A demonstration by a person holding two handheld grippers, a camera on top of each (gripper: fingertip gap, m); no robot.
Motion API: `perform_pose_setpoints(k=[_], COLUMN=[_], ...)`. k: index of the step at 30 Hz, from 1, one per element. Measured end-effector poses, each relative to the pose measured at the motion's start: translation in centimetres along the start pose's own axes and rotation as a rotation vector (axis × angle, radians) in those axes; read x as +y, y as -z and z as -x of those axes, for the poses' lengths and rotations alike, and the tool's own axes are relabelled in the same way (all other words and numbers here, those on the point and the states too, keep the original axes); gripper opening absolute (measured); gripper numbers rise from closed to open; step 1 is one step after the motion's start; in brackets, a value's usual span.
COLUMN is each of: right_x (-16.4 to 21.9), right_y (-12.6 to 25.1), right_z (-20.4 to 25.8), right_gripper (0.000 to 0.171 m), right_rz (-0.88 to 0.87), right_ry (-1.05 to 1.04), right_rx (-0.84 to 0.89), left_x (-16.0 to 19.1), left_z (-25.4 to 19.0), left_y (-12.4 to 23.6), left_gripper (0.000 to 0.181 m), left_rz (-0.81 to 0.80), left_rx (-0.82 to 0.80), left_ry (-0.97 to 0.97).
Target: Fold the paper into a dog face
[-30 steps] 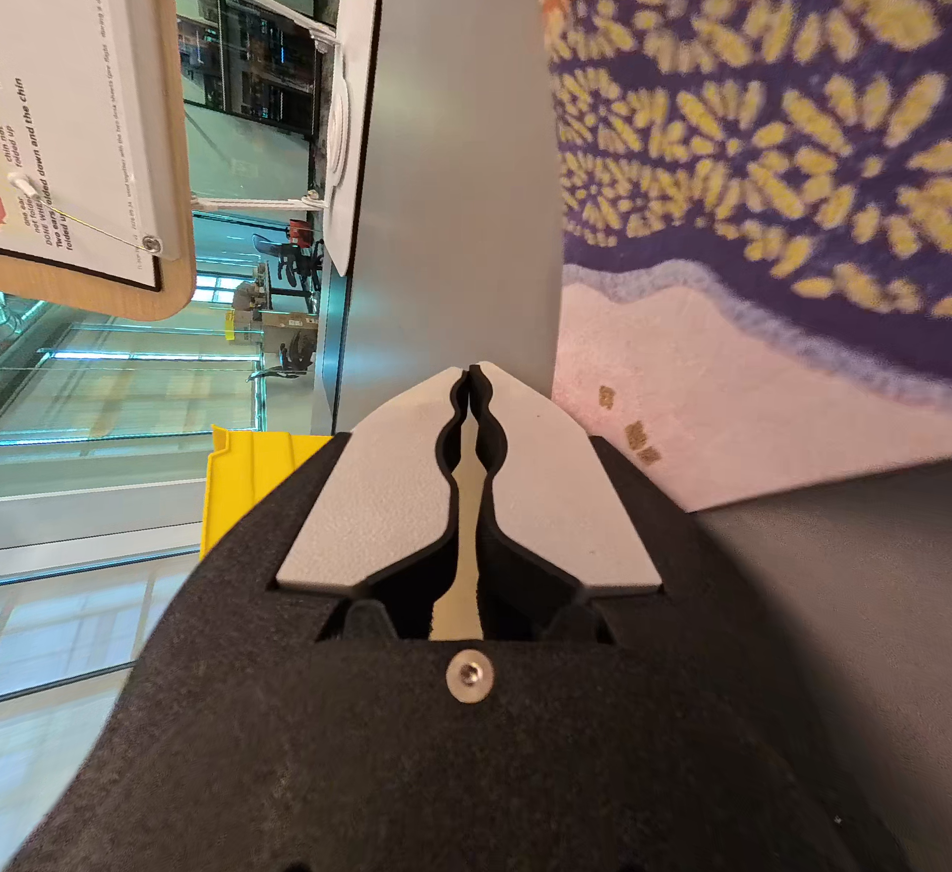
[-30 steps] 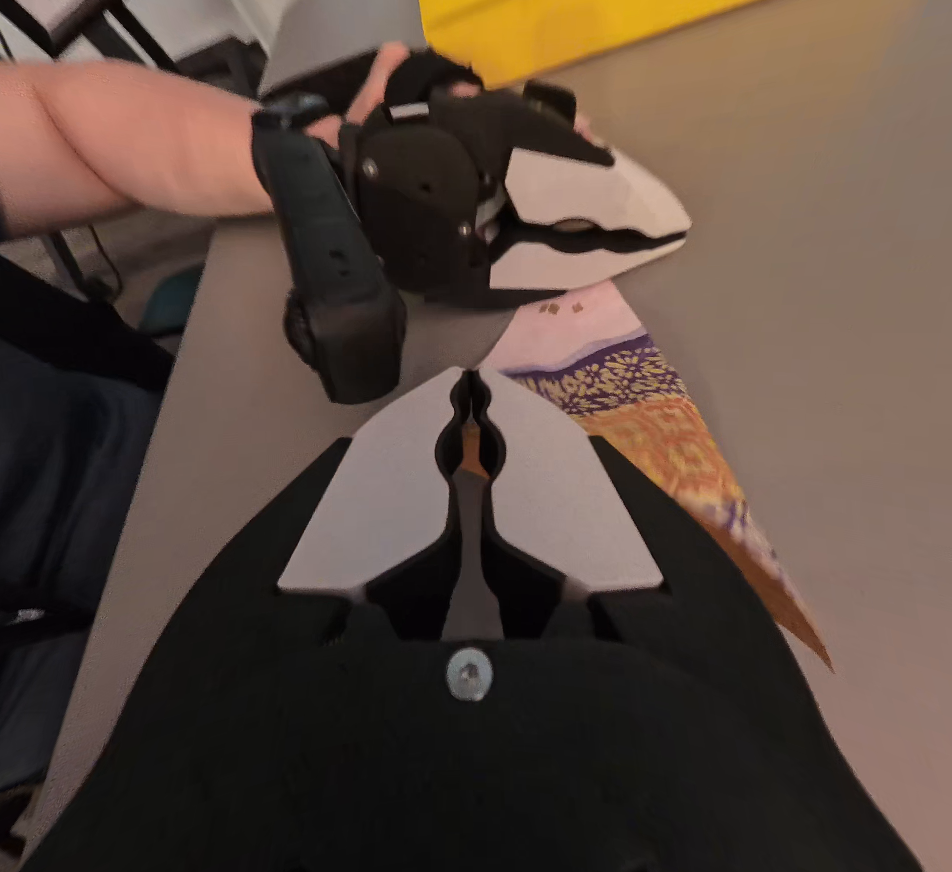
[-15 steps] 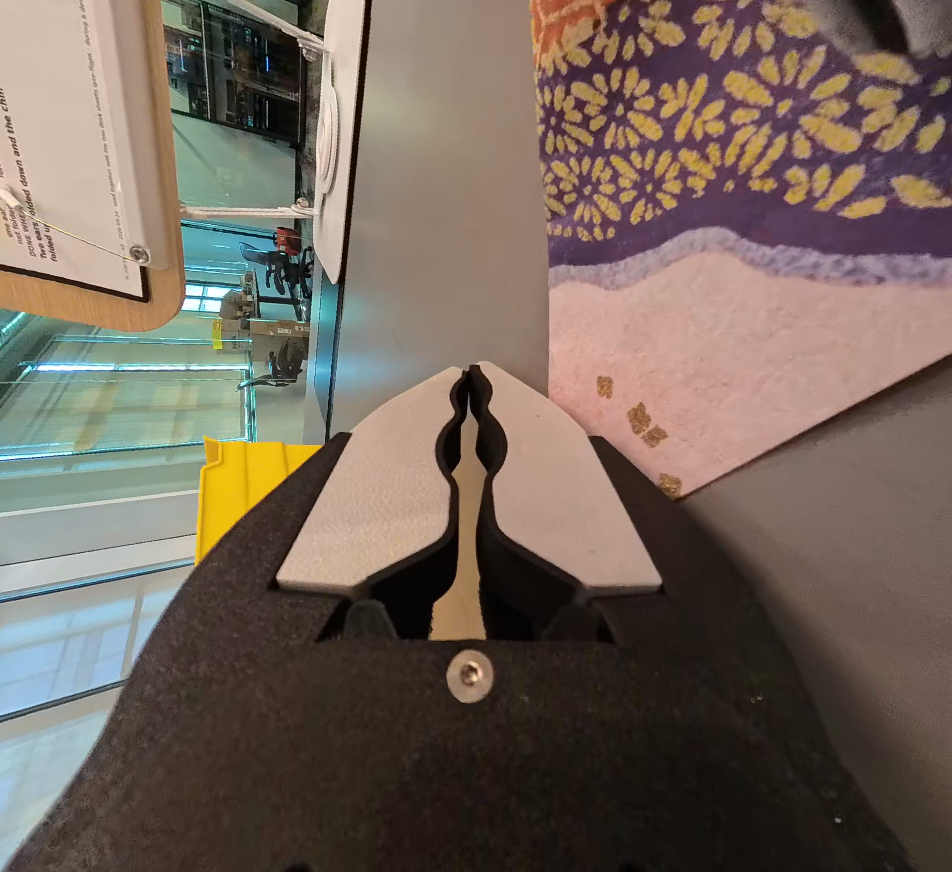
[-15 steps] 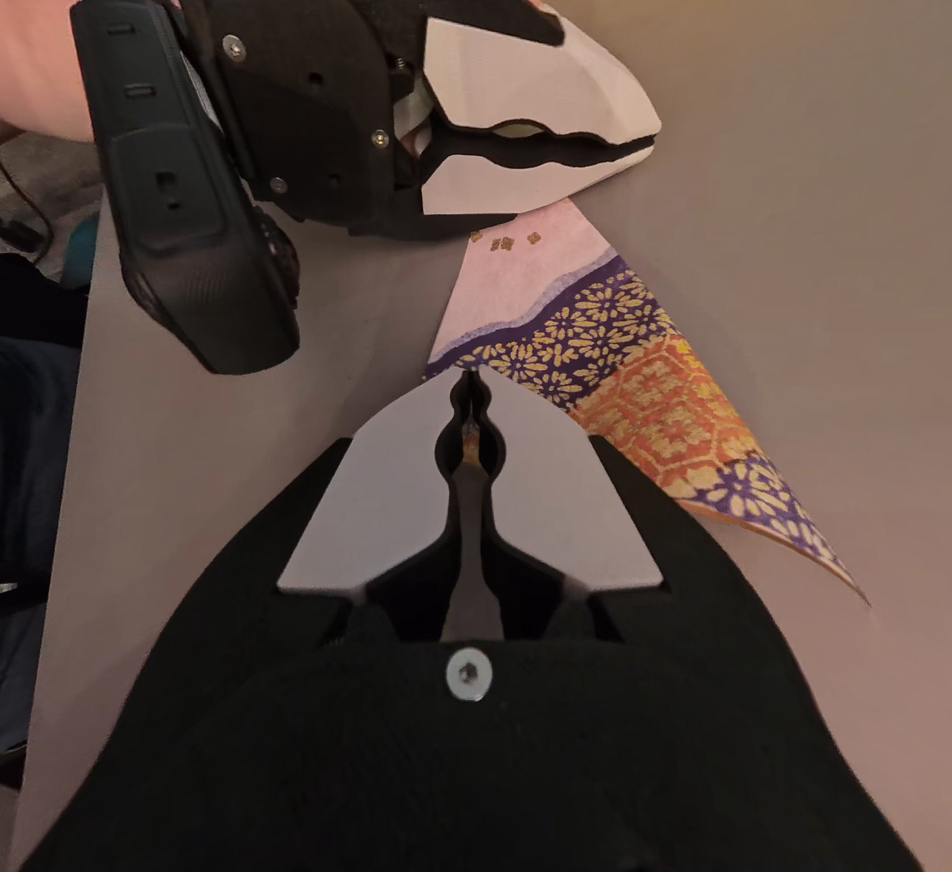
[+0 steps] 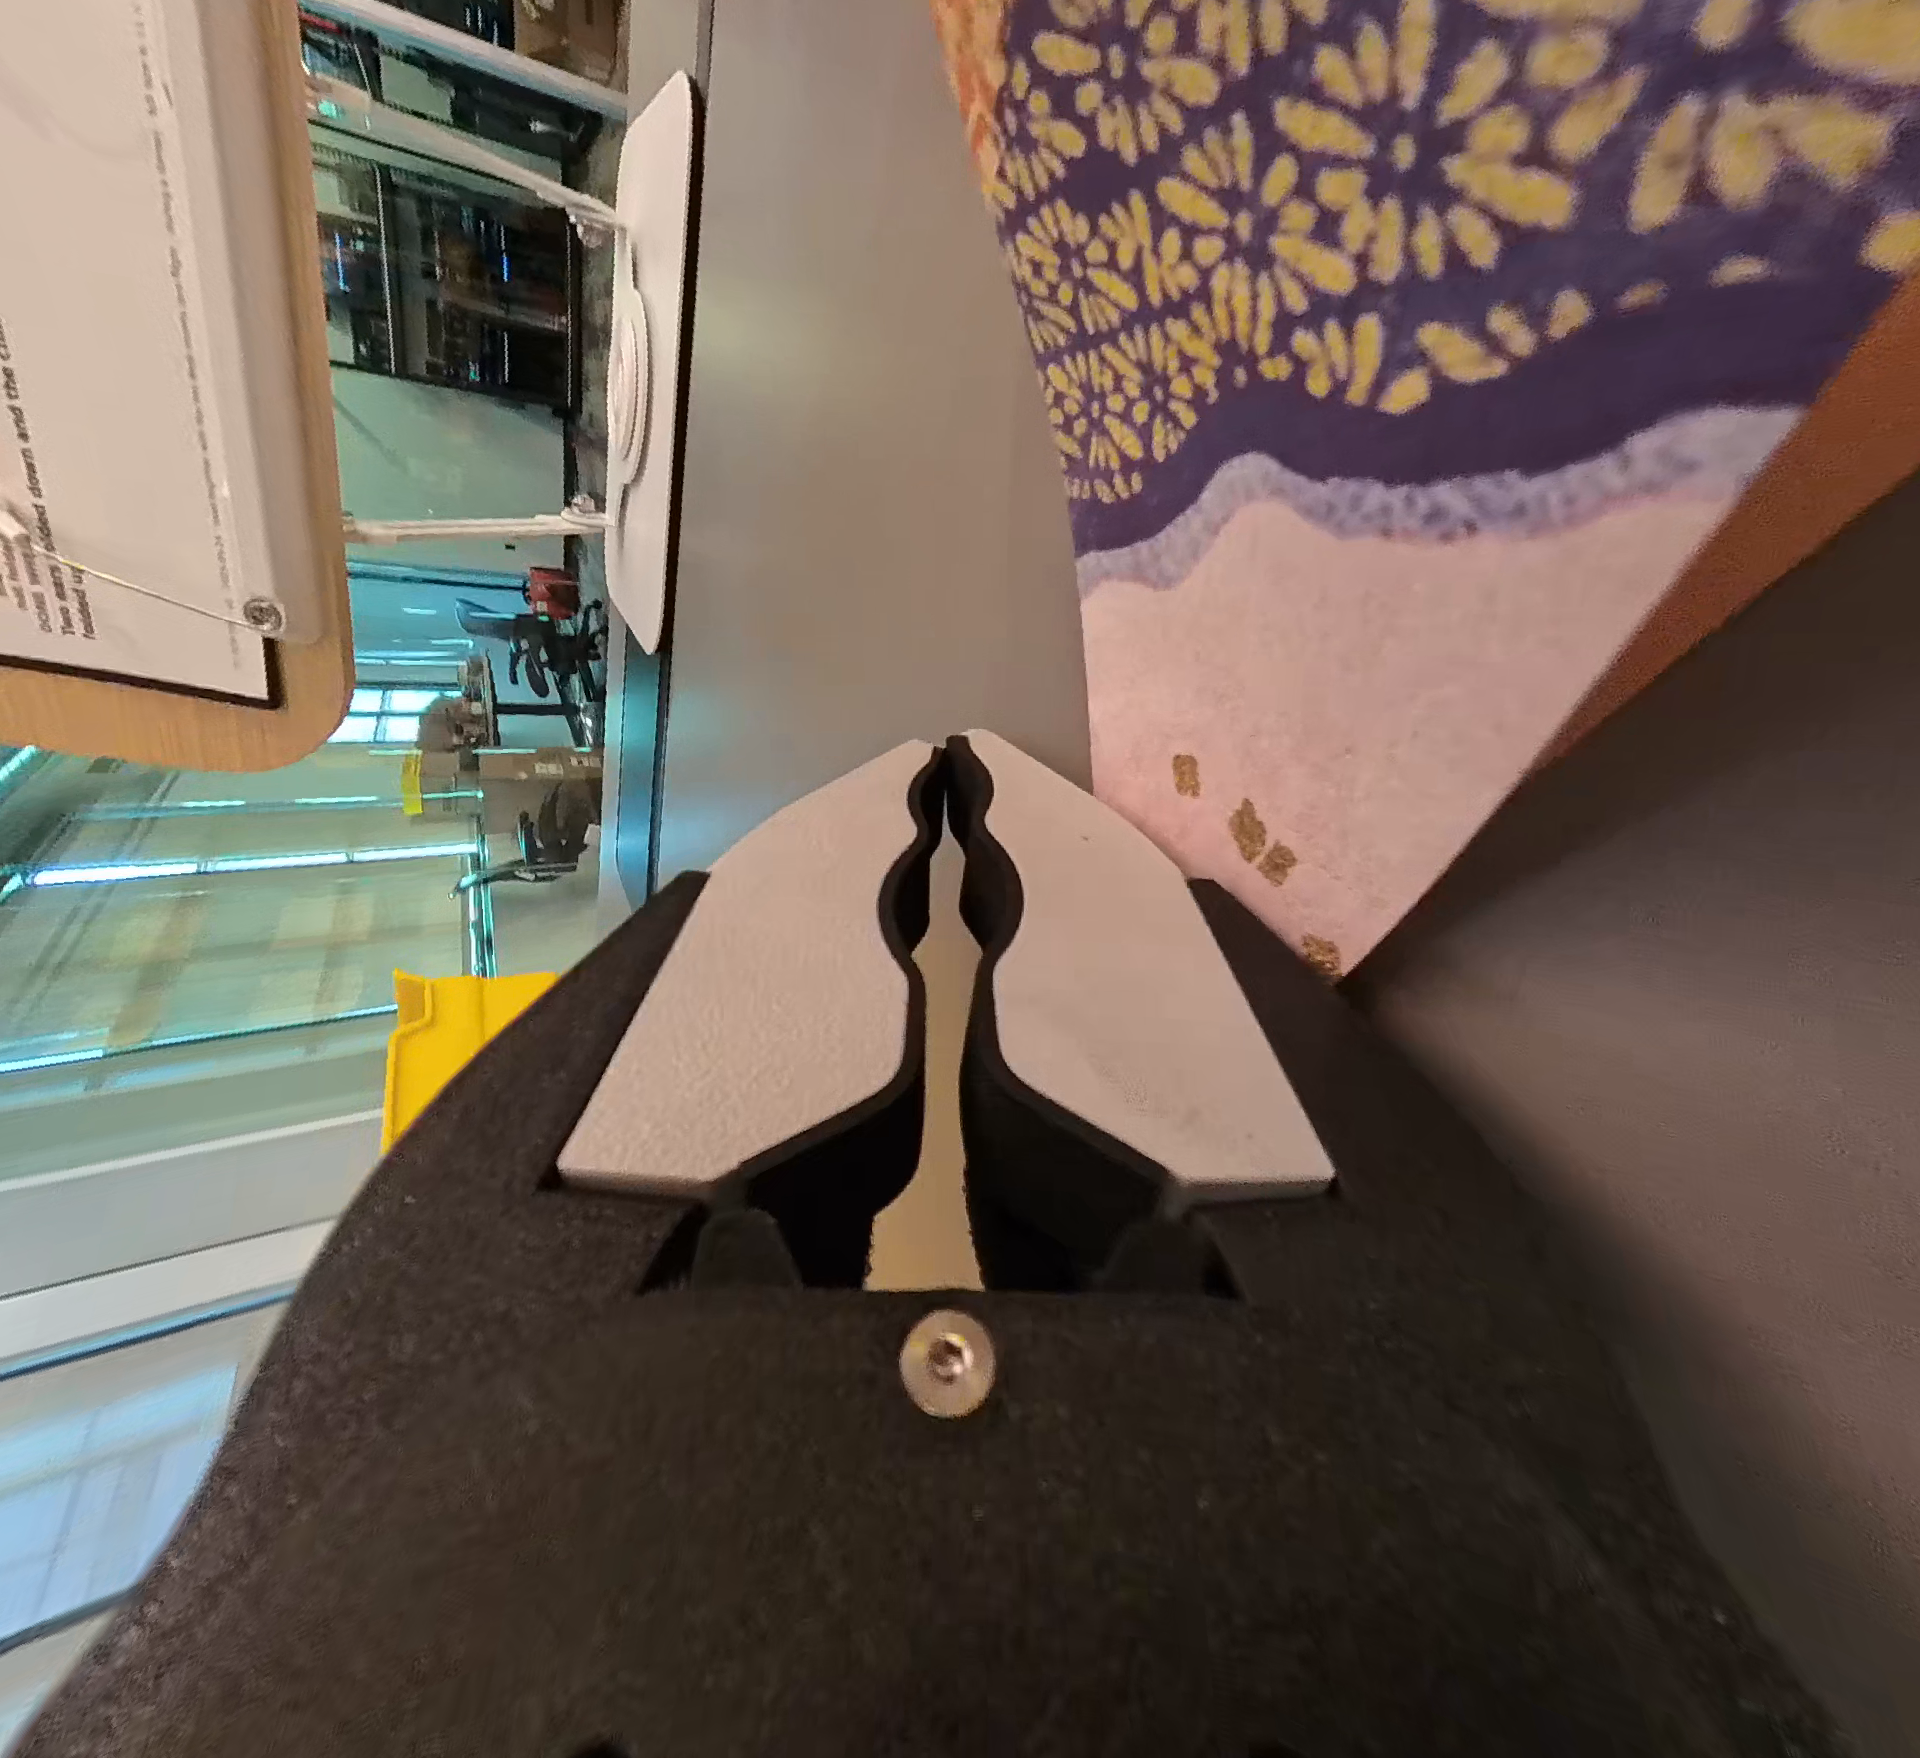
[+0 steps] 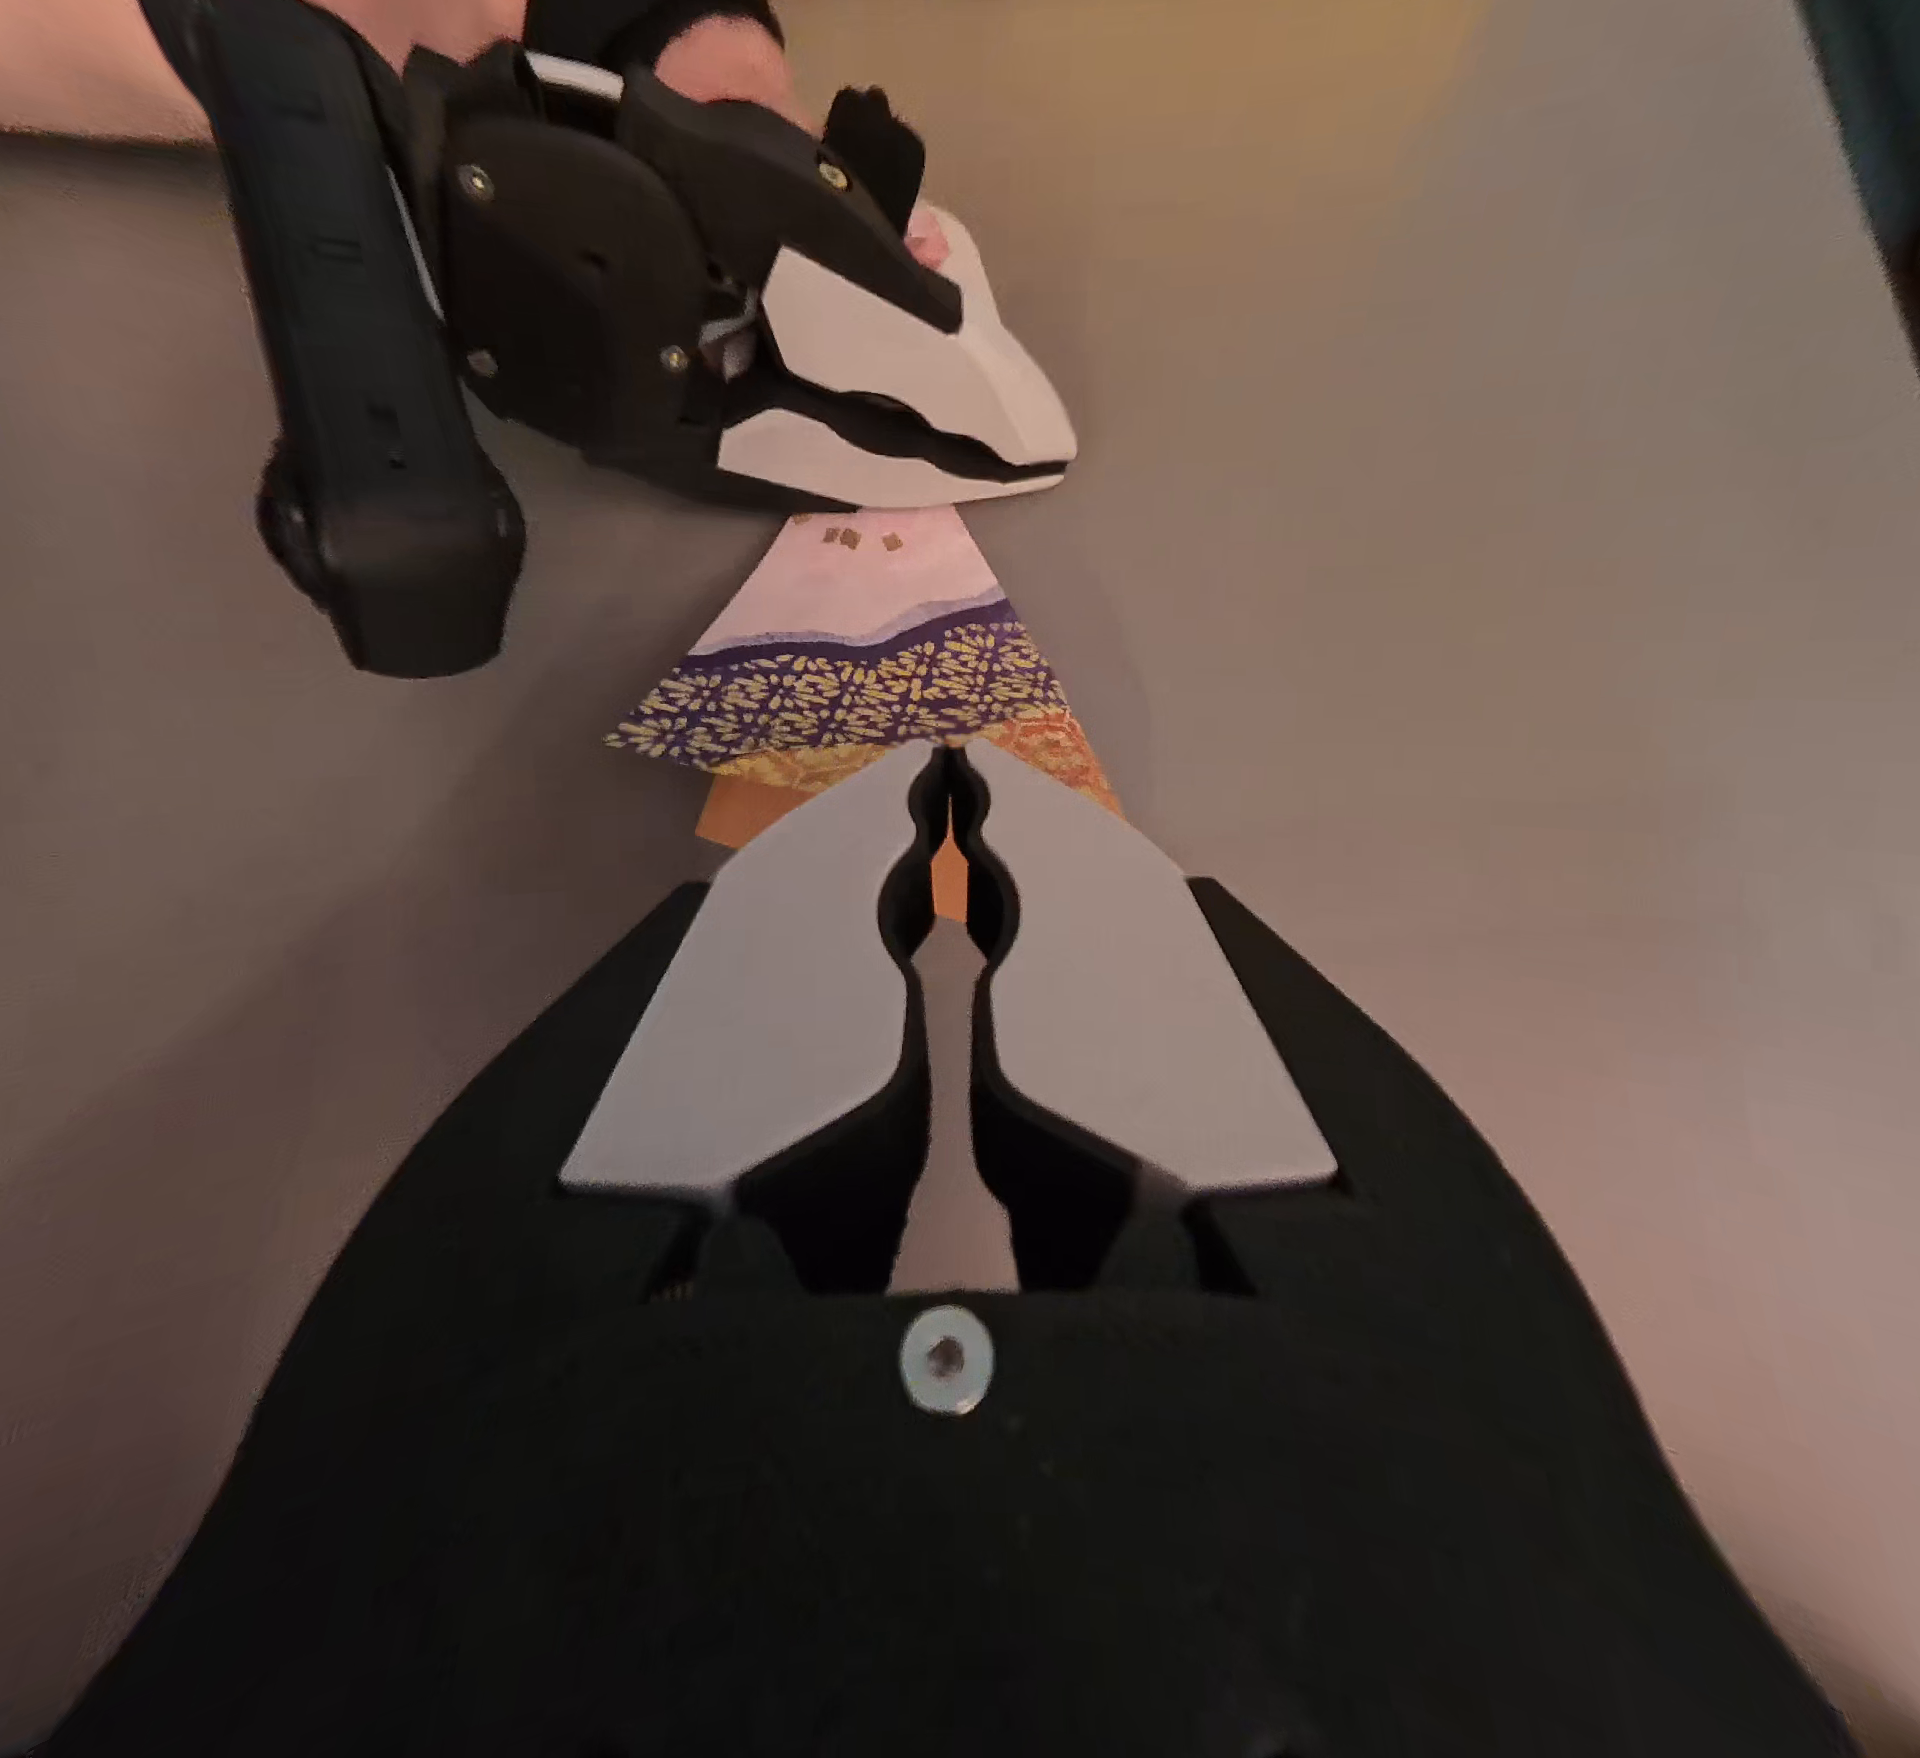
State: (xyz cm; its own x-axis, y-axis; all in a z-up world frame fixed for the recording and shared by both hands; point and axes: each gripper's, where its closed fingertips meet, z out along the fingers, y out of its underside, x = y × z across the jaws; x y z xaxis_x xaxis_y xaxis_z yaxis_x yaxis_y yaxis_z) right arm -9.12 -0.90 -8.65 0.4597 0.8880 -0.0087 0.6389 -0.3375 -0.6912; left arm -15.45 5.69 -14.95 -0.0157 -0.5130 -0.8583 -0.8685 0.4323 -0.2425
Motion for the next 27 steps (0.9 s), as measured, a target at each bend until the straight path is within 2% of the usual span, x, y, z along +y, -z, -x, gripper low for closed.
perform_pose_setpoints(k=[6,9,15,22,27], right_x=[1.0,0.7,3.6,5.3,5.3], right_y=[-0.6,-0.8,-2.4,-4.0,-4.7], right_z=[0.8,2.4,5.1,5.6,5.1], right_gripper=[0.001,0.001,0.001,0.001,0.001], right_rz=[0.241,0.293,0.449,0.527,0.518], right_ry=[0.088,0.136,0.088,0.081,0.084], right_rx=[-0.089,-0.174,-0.378,-0.403,-0.377], left_x=[-1.4,-2.3,-3.6,-4.2,-4.2], left_z=[-0.6,-1.0,-1.5,-1.9,-1.9], left_y=[0.4,0.7,1.2,1.6,1.6], left_gripper=[0.0,0.0,0.0,0.0,0.0], left_rz=[-0.088,-0.135,-0.222,-0.263,-0.265], left_rx=[0.003,0.027,0.029,0.042,0.043], left_ry=[-0.103,-0.117,-0.174,-0.186,-0.187])
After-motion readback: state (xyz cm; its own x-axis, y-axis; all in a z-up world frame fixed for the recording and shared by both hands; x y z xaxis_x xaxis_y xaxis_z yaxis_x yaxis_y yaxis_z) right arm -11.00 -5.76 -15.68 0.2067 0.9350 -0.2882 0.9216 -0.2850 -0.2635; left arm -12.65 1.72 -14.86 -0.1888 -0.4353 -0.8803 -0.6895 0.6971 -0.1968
